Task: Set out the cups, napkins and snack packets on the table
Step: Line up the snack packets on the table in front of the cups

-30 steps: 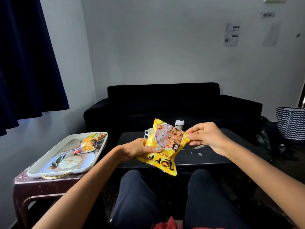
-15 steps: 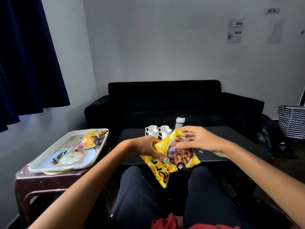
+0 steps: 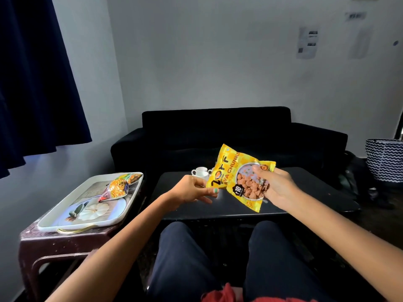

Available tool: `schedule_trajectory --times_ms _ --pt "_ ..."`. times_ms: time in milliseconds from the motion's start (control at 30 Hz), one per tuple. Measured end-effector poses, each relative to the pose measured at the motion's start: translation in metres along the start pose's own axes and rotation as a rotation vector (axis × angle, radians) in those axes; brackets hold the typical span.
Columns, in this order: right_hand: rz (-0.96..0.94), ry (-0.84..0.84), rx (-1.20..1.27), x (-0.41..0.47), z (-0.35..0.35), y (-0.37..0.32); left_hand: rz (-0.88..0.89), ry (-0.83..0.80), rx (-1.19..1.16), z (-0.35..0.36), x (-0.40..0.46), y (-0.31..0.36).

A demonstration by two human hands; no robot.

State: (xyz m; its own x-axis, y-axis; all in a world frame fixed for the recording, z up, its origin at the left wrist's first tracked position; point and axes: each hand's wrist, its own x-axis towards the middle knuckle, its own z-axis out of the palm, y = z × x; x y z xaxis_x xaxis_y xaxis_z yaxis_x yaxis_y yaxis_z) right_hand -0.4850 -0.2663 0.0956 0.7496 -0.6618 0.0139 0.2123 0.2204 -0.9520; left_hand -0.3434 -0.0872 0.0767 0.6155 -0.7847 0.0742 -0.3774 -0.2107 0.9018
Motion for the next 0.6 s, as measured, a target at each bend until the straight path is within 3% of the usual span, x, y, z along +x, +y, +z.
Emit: schedule_trajectory --times_ms 133,500,600 --pt "0.025 -0.017 0.012 0.0 0.0 0.0 0.074 0.059 -0.049 -0.001 0.001 0.002" --pt "-0.008 -0.072 -0.044 0.009 0.002 0.012 0.089 -0.016 0.094 -0.033 -0.004 0.007" --pt "-0.002 -0.056 0.001 0.013 0.008 0.014 0.044 0.066 -0.014 -0.03 -0.001 -0.002"
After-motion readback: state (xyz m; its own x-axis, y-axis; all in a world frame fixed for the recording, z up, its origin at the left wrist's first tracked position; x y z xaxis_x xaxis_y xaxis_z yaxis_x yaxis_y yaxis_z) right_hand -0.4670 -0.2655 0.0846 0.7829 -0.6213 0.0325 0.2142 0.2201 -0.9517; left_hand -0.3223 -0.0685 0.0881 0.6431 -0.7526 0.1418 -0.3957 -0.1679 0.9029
